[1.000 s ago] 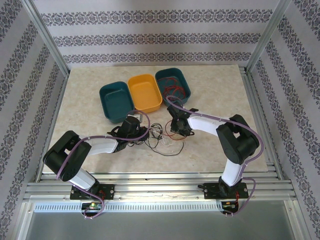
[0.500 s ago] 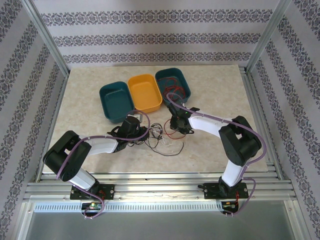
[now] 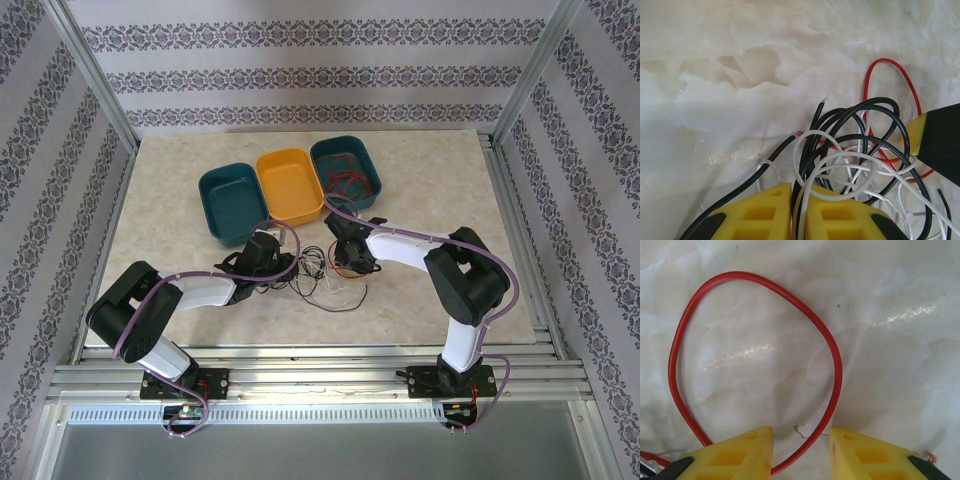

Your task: Untangle the cables

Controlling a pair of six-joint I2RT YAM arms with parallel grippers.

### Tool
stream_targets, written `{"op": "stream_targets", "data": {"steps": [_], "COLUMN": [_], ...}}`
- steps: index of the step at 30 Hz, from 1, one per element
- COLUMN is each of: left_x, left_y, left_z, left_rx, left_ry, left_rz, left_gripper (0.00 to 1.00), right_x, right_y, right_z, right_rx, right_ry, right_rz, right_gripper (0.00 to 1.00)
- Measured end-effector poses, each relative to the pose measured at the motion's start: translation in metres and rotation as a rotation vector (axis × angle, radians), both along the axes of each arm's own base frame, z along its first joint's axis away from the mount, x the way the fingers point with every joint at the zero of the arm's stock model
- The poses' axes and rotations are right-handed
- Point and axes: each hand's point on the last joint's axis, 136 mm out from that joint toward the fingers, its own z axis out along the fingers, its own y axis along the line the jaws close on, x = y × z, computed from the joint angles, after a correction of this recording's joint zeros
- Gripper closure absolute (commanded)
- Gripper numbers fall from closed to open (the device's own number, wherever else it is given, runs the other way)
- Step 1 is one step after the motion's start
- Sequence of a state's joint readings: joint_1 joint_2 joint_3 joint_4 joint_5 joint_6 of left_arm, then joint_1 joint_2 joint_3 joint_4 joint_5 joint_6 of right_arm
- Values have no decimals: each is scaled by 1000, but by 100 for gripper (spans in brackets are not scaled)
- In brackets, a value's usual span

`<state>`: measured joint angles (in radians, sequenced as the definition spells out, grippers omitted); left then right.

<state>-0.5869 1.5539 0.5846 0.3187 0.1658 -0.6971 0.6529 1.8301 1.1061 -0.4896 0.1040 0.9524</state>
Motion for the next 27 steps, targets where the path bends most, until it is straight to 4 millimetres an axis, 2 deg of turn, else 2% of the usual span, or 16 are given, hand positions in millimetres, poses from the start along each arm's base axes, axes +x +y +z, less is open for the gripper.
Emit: {"op": "stream_targets", "data": {"steps": [3, 10, 15, 18, 23, 27], "left_x": [0, 0, -1, 0, -1, -1], "left_y": [-1, -2, -2, -2, -2, -2], "left_z": [0, 1, 1, 1, 1, 1], "left_rx": [-2, -7, -8, -8, -8, -8], "left_ry": [1, 1, 1, 1, 1, 1], "left_rz": [-3, -7, -8, -7, -7, -7], "left_gripper": [87, 87, 87, 87, 87, 87], "right_x": [-2, -1, 5, 11, 24, 32], "right_y": [1, -2, -8, -15, -31, -45], "right_z": [0, -1, 7, 29, 89, 129], "right_rx": [0, -17, -40, -45, -34, -49], "right_ry": [3, -1, -39, -102, -265, -364], "right_rz": [-6, -19, -28, -39, -56, -49], "right_gripper": [74, 100, 100, 100, 100, 100]}}
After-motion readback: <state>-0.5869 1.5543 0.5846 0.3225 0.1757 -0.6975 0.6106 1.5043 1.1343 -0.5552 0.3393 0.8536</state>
